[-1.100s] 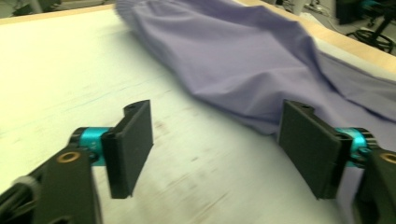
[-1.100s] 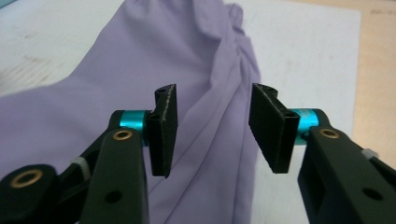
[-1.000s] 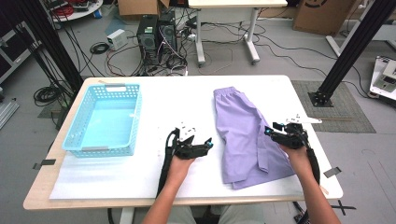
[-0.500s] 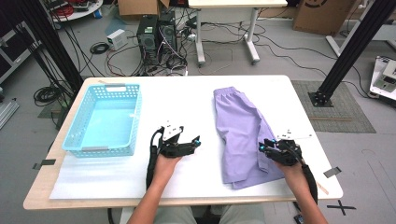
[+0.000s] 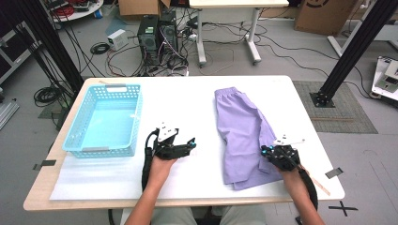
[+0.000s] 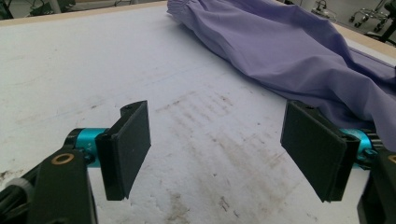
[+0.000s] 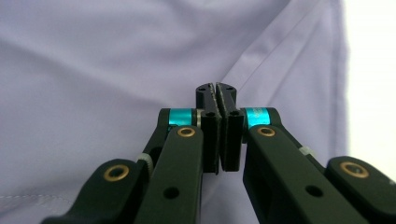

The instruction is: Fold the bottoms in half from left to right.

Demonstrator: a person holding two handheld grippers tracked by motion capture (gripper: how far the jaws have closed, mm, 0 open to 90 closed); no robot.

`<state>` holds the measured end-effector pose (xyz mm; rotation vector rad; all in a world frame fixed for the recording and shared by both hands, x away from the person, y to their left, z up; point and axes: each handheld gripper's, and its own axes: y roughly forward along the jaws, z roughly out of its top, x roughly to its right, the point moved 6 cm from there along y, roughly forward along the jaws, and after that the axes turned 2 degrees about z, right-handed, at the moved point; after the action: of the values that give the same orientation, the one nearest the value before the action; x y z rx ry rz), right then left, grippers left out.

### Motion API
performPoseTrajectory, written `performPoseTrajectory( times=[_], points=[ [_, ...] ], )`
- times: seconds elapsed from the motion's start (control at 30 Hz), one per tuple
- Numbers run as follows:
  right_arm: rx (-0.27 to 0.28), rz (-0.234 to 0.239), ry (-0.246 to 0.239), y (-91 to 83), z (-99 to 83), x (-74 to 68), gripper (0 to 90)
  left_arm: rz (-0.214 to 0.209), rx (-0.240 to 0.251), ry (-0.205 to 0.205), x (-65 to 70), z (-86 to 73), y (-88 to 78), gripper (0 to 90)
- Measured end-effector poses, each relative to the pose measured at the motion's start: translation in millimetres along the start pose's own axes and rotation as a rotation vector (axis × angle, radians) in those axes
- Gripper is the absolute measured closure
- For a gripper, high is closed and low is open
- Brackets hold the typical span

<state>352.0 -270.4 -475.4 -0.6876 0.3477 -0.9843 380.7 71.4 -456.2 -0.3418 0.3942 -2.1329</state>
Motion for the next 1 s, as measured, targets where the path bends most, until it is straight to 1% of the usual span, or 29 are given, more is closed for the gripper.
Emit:
performPoseTrajectory(
  times=[0.1,0.13,0.27,0.3,0.43,0.47,0.5,0.57,0.6,0.63,0.7,0.73,0.8,0.9,1.0],
  points=[
    [0.023,-0.02,0.03,-11.0,-0.1,11.4,89.5,0.004,-0.003,-0.006,-1.5,-0.2,-0.5,24.3],
    [0.024,-0.033,0.041,-13.6,-1.4,16.1,89.5,0.005,-0.005,-0.004,-1.8,-0.3,-0.6,24.3],
    [0.023,-0.058,0.074,-22.9,-10.6,33.8,89.7,0.008,-0.008,-0.009,-2.3,-0.7,-0.2,24.3],
    [0.022,-0.06,0.085,-25.8,-12.8,37.1,89.7,0.009,-0.009,-0.009,-2.6,-0.8,0.1,24.3],
    [0.023,-0.077,0.106,-35.9,-19.5,47.6,89.8,0.01,-0.011,-0.018,-3.7,-0.9,0.7,24.3],
    [0.018,-0.076,0.123,-38.3,-22.0,50.4,89.7,0.011,-0.01,-0.019,-3.9,-0.8,0.8,24.3],
    [0.008,-0.077,0.13,-39.3,-24.4,52.7,89.7,0.012,-0.009,-0.022,-4.2,-0.6,1.0,24.3],
    [-0.032,-0.093,0.133,-38.0,-30.3,57.6,89.4,0.014,-0.01,-0.025,-4.6,-0.4,1.1,24.3],
    [-0.053,-0.088,0.138,-36.2,-33.1,59.7,87.6,0.014,-0.012,-0.023,-4.5,-0.3,1.2,24.4],
    [-0.051,-0.095,0.138,-35.5,-34.2,61.2,83.4,0.012,-0.013,-0.02,-4.4,-0.3,1.3,24.4],
    [-0.022,-0.079,0.149,-36.6,-32.5,61.4,74.3,0.011,-0.014,-0.021,-4.2,-0.3,1.4,24.4],
    [0.007,-0.067,0.15,-38.3,-29.3,60.0,73.5,0.012,-0.015,-0.022,-4.4,-0.4,1.5,24.4],
    [0.035,-0.057,0.131,-40.0,-24.2,56.8,71.6,0.014,-0.013,-0.023,-5.0,-0.3,1.7,24.4],
    [0.044,-0.028,0.108,-36.0,-18.7,49.6,71.3,0.014,-0.013,-0.024,-5.2,-0.3,1.7,24.4],
    [0.036,-0.008,0.088,-25.0,-15.2,44.4,71.4,0.014,-0.013,-0.025,-5.2,-0.3,1.5,24.4]
  ],
)
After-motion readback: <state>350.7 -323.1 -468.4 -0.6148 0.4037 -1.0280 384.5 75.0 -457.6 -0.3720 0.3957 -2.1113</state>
